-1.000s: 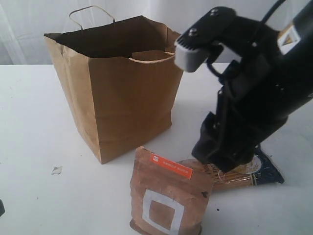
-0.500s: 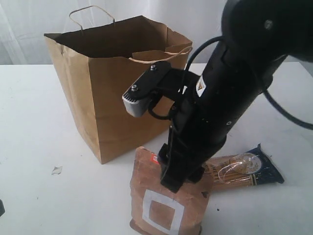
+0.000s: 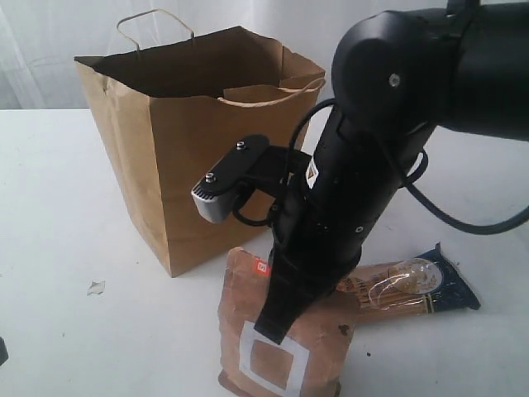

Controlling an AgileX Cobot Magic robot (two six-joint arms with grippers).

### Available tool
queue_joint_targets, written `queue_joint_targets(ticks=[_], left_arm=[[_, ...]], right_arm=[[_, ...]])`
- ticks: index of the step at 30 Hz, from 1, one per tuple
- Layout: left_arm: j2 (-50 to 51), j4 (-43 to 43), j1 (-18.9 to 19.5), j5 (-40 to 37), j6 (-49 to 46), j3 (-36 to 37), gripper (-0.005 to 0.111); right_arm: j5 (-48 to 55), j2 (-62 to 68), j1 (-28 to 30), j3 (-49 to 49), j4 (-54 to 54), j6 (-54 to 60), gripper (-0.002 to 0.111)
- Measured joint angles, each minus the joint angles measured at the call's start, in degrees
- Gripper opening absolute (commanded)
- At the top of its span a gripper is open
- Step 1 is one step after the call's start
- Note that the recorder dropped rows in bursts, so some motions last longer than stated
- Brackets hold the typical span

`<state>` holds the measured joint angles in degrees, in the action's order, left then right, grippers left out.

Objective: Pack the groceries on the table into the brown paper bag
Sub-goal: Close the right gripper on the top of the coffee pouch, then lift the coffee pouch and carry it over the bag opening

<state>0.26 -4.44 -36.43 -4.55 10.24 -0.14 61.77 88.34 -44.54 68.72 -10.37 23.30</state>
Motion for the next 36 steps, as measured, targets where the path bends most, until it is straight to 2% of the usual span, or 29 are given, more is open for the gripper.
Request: queue_joint_targets(ticks=[8, 19, 27, 36], left_arm=[[0.00, 0.00, 0.00, 0.00, 0.00, 0.00, 0.000], [0.00, 0.00, 0.00, 0.00, 0.00, 0.00, 0.000], [0.00, 0.00, 0.00, 0.00, 0.00, 0.00, 0.000], [0.00, 0.00, 0.00, 0.00, 0.00, 0.00, 0.000]], right_arm=[[0.38, -5.79, -3.42, 1.15, -0.11, 0.00, 0.000], [0.44, -9.92, -9.89, 12.40, 0.62, -0.21, 0.000], [-6.50, -9.92, -15.09, 20.46, 10.37, -0.76, 0.000], [-14.41, -8.48, -17.70, 26.32, 30.54, -3.24, 0.000]])
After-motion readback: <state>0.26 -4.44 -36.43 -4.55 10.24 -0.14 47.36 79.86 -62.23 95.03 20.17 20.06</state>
